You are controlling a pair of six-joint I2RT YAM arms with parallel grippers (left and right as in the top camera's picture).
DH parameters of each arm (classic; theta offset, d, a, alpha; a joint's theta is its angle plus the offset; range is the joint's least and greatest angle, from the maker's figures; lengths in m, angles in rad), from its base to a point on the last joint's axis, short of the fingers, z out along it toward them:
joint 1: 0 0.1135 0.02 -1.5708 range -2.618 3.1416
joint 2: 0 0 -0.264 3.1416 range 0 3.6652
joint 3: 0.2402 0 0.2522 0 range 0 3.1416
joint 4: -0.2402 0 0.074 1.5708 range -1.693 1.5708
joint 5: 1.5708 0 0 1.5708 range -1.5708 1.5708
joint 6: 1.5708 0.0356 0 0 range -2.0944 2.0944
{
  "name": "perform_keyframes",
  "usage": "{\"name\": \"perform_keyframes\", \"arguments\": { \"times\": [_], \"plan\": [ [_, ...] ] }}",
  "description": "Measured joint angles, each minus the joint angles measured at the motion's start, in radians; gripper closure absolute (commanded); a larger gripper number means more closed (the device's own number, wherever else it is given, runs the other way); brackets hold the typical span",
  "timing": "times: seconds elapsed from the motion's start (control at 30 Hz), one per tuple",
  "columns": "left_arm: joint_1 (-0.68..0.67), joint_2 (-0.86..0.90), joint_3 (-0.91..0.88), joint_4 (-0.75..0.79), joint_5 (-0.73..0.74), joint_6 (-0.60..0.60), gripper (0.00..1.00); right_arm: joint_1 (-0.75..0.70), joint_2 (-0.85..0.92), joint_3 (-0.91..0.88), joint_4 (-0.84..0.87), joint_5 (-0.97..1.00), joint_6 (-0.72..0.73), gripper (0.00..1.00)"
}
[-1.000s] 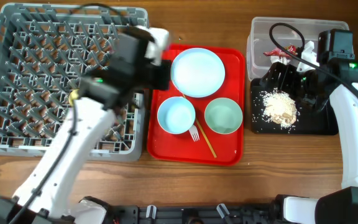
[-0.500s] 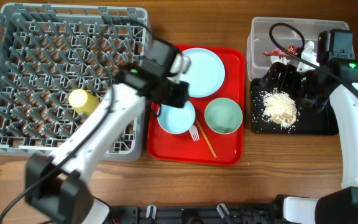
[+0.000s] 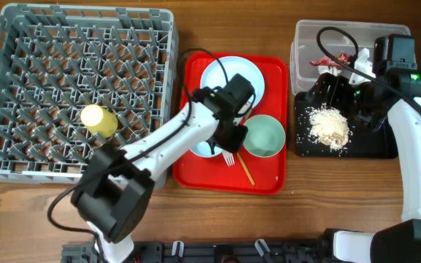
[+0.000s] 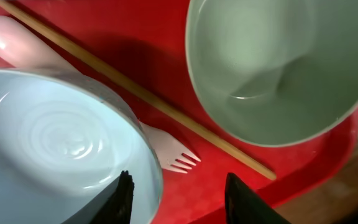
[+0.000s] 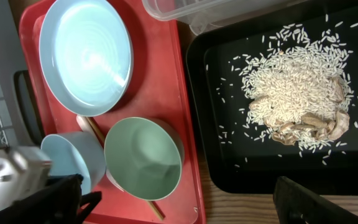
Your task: Sort waste into correct bins and load items into the dishwasher rack
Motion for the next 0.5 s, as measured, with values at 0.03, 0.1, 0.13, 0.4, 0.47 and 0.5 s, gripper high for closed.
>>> {"name": "perform_keyframes", "arguments": {
  "times": [0.03, 0.1, 0.13, 0.4, 0.47, 0.5],
  "plan": [
    [-0.004, 0.008, 0.000, 0.000, -0.013, 0.000, 0.59, 0.000, 0.000, 0.000, 0.000, 0.000, 0.000, 0.00],
    [-0.006, 0.022, 0.000, 0.000, -0.034, -0.001, 0.61, 0.000, 0.000, 0.000, 0.000, 0.000, 0.000, 0.00],
    [-0.006, 0.031, 0.000, 0.000, -0.045, 0.000, 0.63, 0.000, 0.000, 0.000, 0.000, 0.000, 0.000, 0.00],
    [-0.006, 0.084, 0.000, 0.001, -0.068, 0.001, 0.96, 0.000, 0.000, 0.000, -0.003, 0.000, 0.000, 0.00],
    [-0.006, 0.084, 0.000, 0.003, -0.072, 0.002, 0.96, 0.000, 0.000, 0.000, -0.003, 0.000, 0.000, 0.00],
    [-0.006, 0.083, 0.002, 0.002, -0.080, 0.002, 0.96, 0.000, 0.000, 0.000, -0.003, 0.000, 0.000, 0.00]
  ]
}}
